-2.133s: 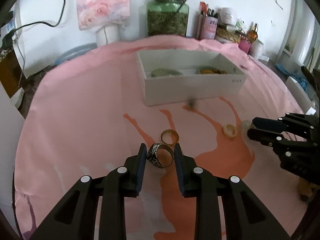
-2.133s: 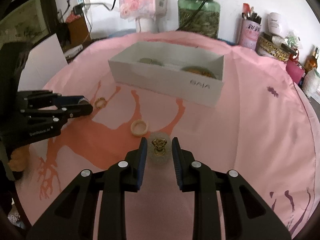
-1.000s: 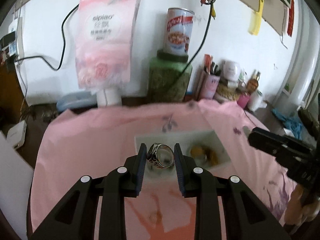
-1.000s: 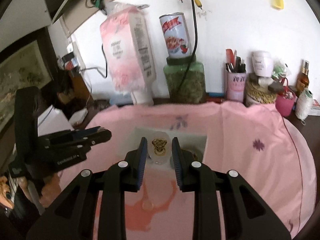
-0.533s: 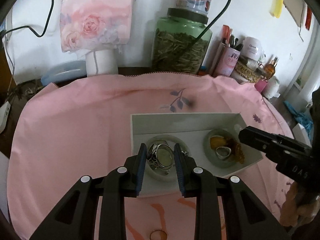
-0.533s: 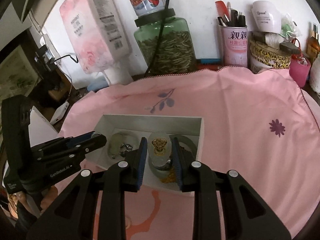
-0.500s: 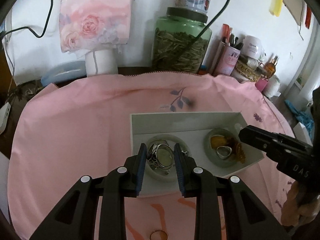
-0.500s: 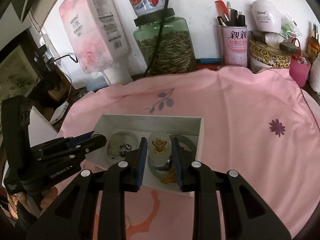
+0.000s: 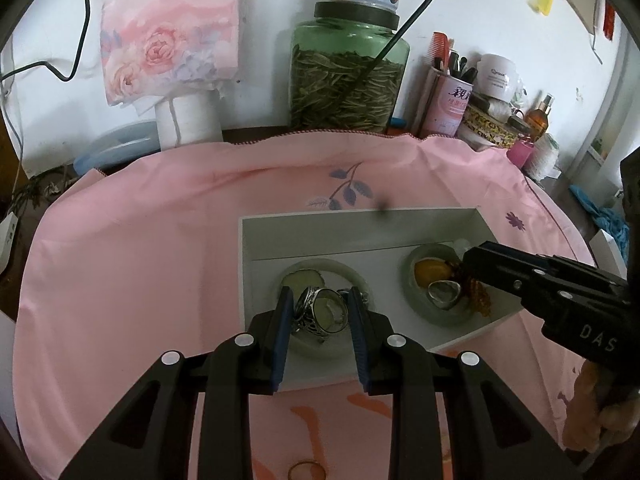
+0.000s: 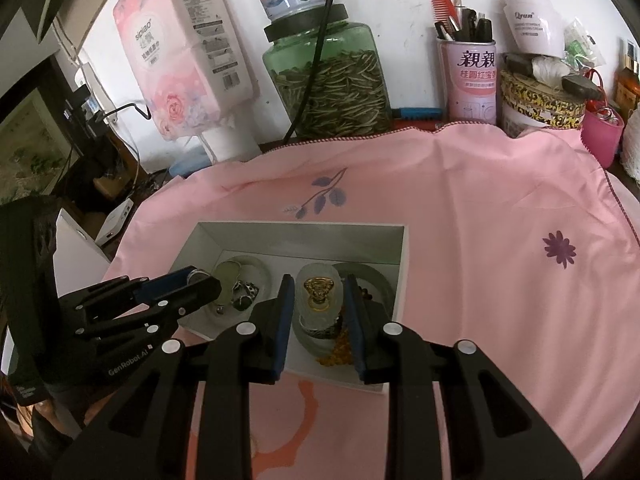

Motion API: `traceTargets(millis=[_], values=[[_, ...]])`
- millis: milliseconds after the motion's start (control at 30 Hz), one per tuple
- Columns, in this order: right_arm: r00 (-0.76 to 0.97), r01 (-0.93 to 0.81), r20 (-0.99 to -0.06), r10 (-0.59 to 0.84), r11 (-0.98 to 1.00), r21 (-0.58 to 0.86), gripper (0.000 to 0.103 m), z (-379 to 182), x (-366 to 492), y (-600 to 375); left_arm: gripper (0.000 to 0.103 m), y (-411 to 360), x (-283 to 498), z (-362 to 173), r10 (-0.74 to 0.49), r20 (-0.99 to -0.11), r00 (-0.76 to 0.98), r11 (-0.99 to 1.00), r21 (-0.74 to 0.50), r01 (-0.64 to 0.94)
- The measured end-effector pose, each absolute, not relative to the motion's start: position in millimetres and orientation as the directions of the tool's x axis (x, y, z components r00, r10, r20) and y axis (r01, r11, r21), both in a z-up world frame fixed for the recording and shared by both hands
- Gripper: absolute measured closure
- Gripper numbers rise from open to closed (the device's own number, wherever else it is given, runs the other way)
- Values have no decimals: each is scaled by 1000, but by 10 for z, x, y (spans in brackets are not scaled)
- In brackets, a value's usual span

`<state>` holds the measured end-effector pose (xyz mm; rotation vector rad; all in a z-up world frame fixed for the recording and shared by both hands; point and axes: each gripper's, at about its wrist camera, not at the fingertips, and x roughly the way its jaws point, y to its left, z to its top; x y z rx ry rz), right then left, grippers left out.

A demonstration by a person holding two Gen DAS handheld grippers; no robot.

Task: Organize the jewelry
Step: 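Open both tools to release the ring and disc into the dishes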

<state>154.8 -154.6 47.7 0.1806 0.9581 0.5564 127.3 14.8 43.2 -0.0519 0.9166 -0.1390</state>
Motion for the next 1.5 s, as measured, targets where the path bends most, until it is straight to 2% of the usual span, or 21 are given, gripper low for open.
traceTargets(millis=[833,933,1200,1500], values=[[461,-371,-729,506,856,359,78,435,1543,-1520,75,62,1249,407,-114,-780,615,993,-65,101],[471,-372,-724,504,858,355,72,459,1532,-1531,70,57,1233,415,-104,-774,625,994,-55,96],[476,-377,-725,498,860,344,72,476,1505,-1515,67,40,1184,449,-87,-763,641,995,-35,94],[492,-380,-717,493,863,333,70,523,1476,-1512,55,-8,1096,528,-59,-733,678,996,2,88]])
